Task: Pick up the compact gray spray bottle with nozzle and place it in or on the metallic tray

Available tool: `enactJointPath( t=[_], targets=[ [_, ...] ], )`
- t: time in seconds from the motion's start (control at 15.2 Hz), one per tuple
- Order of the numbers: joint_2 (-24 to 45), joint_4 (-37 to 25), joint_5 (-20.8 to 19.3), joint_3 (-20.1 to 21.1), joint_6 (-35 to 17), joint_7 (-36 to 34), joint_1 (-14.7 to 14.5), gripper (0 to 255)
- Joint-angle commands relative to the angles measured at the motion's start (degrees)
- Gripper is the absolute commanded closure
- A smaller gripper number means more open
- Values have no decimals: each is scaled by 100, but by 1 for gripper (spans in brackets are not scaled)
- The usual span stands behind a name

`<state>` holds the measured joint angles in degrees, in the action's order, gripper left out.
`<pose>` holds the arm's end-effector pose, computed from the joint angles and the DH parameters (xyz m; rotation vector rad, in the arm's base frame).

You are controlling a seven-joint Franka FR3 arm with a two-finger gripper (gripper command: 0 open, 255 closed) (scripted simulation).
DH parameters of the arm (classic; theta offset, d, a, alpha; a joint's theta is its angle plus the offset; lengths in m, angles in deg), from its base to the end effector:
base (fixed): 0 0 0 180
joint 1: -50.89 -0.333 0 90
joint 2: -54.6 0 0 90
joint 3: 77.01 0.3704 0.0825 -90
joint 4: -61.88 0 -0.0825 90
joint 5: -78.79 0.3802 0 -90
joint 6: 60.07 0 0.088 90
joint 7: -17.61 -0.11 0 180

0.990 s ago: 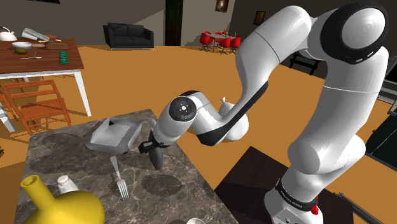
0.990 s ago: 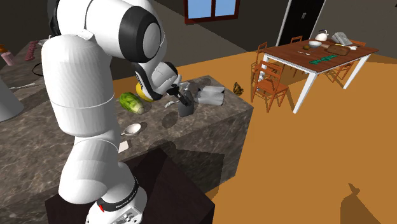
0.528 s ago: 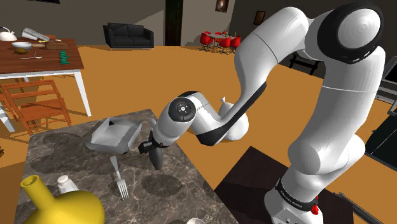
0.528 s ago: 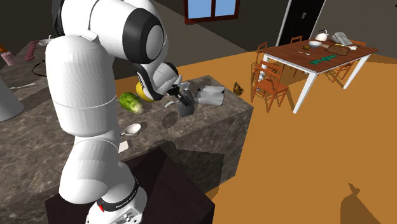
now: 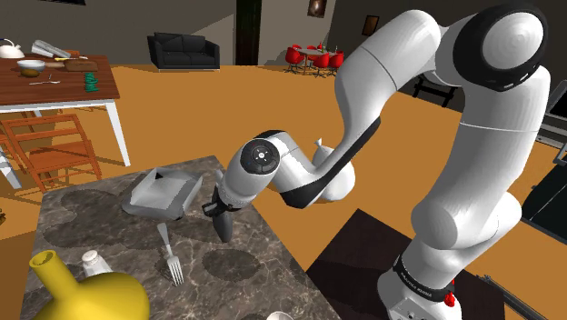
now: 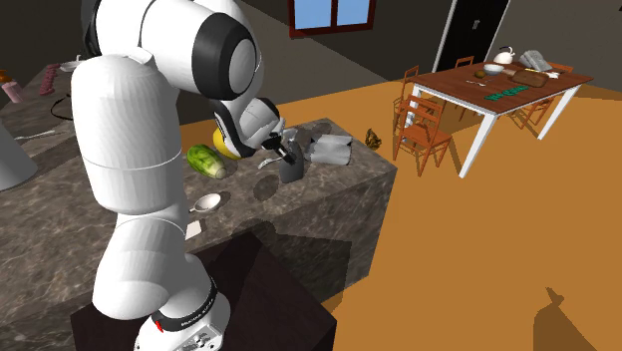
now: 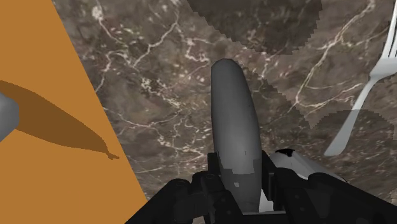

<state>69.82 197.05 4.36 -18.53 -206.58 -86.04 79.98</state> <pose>0.4450 0.2576 0.3253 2.9433 -0.3659 0.8179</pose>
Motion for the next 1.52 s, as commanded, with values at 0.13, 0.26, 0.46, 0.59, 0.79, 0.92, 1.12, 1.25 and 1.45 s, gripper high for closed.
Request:
enactJointPath(
  t=[0.13,0.26,0.46,0.59,0.79,0.92,1.12,1.25,1.45],
  targets=[
    [-102,19,155,70,-37,116,70,255],
    [-318,55,485,220,-116,363,219,255],
    [-674,111,1048,454,-251,784,456,255],
    [-943,151,1488,608,-356,1111,616,255],
    [-1411,219,2292,795,-538,1710,812,255],
    [-1753,267,2926,816,-653,2187,834,255],
    [-2181,308,3803,598,-717,2869,600,255],
    [-2387,308,4257,384,-684,3239,370,255],
    [-2621,275,4780,62,-570,3683,29,255]
  ],
)
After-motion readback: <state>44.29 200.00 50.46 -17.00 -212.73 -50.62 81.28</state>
